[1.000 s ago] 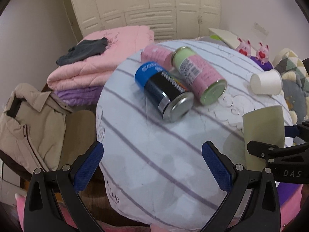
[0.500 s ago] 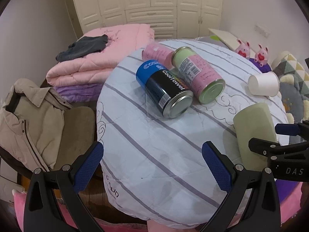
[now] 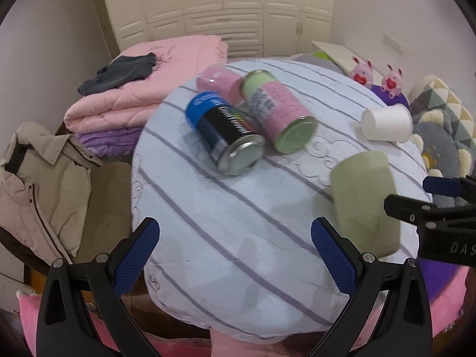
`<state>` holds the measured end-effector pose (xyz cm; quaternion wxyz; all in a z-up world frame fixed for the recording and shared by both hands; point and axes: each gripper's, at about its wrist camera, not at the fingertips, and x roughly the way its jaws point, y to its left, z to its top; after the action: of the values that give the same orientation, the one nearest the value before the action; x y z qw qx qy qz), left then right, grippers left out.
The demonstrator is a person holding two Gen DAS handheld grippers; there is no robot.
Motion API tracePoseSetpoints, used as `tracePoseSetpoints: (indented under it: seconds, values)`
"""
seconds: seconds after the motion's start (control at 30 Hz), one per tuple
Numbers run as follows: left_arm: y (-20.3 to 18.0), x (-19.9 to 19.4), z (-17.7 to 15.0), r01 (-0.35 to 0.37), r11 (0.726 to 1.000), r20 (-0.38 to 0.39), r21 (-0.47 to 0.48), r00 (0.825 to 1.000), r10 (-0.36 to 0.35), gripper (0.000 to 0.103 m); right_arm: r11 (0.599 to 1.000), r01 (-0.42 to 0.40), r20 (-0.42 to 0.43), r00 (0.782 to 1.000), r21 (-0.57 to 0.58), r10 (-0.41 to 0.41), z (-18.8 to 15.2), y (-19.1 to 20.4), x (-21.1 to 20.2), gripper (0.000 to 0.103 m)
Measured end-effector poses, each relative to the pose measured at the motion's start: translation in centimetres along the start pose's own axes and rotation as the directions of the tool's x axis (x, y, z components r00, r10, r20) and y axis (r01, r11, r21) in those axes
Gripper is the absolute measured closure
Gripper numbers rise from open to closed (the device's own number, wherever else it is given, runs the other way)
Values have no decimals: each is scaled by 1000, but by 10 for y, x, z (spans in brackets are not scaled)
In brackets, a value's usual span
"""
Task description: Flip cup upright
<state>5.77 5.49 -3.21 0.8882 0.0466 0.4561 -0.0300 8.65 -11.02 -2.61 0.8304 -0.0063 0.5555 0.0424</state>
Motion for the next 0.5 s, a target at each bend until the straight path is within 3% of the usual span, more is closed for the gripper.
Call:
tracePoseSetpoints:
  seconds: [0.37, 0.5]
  values:
    - [-63, -3, 19, 61, 998, -28, 4, 998, -61, 0, 996, 2, 36, 999, 89, -5, -3, -65, -7, 19]
    - [-83, 6, 28, 42, 999, -53, 5, 998, -41, 0, 992, 15, 31, 999, 123, -19, -4, -91, -3, 19]
